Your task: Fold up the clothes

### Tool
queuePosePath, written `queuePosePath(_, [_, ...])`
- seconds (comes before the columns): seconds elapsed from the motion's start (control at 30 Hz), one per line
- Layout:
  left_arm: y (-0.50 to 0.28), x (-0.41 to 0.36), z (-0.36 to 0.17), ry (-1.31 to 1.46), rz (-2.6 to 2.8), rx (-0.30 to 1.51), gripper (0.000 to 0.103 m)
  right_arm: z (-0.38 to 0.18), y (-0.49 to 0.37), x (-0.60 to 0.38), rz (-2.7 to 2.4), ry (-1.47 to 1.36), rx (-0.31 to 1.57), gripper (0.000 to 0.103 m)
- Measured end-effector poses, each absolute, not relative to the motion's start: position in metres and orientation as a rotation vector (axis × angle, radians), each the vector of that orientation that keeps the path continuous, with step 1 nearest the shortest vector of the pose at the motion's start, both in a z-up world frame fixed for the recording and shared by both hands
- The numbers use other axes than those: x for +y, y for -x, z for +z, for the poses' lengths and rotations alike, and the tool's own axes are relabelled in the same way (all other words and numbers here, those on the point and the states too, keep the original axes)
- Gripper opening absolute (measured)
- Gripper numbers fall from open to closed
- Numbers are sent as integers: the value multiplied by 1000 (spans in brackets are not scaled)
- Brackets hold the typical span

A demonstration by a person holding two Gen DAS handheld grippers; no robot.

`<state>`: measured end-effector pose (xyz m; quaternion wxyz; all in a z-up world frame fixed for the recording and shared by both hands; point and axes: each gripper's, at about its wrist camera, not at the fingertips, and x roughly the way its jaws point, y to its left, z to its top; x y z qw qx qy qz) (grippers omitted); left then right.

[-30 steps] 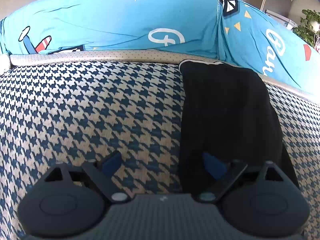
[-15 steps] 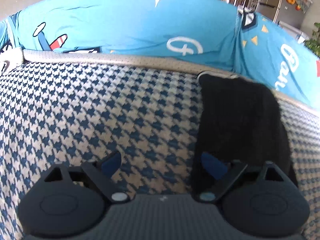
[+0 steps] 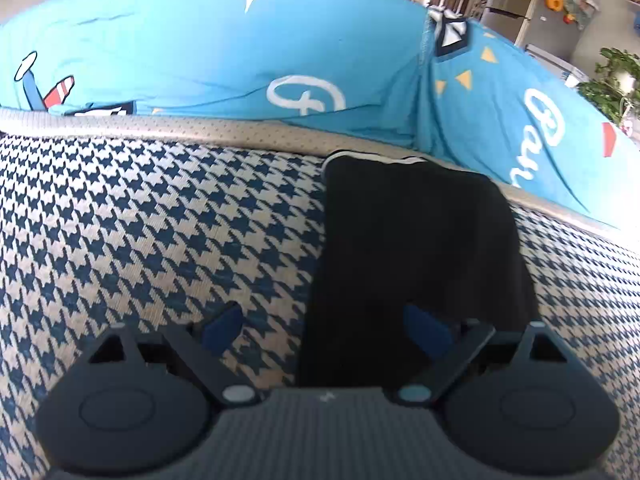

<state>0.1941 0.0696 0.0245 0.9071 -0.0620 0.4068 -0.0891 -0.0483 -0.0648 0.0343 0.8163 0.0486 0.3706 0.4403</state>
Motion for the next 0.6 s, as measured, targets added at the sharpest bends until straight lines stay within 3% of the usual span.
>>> queuePosePath(0.6, [-208, 69, 36, 166, -124, 752, 91, 34, 60, -73, 979, -66, 841, 40])
